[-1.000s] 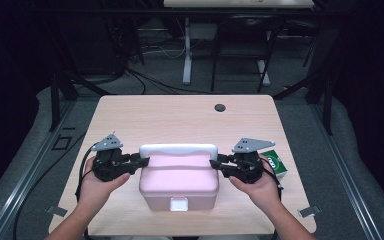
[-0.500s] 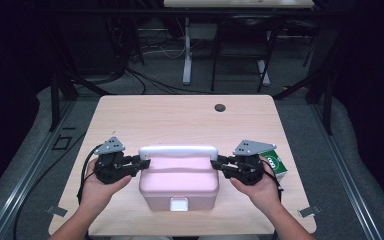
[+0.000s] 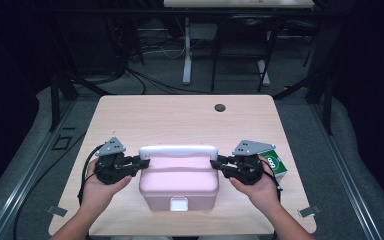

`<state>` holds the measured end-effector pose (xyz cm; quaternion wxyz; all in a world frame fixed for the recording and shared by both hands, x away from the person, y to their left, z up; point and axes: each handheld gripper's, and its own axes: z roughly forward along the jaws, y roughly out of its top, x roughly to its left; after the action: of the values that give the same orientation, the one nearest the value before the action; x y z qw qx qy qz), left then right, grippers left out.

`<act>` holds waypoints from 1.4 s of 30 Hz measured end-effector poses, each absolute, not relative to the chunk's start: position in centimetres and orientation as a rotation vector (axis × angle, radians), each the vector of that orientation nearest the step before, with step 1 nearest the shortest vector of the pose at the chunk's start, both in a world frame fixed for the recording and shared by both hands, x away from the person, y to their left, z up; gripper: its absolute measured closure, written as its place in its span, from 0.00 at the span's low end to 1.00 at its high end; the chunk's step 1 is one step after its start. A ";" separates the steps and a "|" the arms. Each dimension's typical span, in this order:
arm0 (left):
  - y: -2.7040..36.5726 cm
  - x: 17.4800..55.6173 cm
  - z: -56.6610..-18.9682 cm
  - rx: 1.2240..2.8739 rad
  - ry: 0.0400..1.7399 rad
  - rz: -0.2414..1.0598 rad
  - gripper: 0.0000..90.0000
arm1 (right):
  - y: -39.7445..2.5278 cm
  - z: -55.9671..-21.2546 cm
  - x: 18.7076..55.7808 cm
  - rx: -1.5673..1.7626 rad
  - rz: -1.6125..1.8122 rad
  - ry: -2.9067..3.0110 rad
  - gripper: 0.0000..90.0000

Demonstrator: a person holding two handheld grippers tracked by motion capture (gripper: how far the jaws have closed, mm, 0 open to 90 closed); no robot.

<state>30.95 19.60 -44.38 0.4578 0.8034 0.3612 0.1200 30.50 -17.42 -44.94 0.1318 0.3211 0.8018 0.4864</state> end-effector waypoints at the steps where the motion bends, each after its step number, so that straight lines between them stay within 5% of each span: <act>1: 19.6 31.0 -44.3 1.981 0.891 0.295 0.82 | -17.4 -44.9 30.5 0.933 1.414 2.328 0.83; 42: 20.0 32.7 -41.3 1.943 0.912 0.252 0.79 | -17.8 -42.5 32.1 1.000 1.509 2.298 0.83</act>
<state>32.75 19.98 -41.34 0.4709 0.7931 0.3722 0.1029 32.08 -17.83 -42.49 0.1078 0.3399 0.7808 0.5129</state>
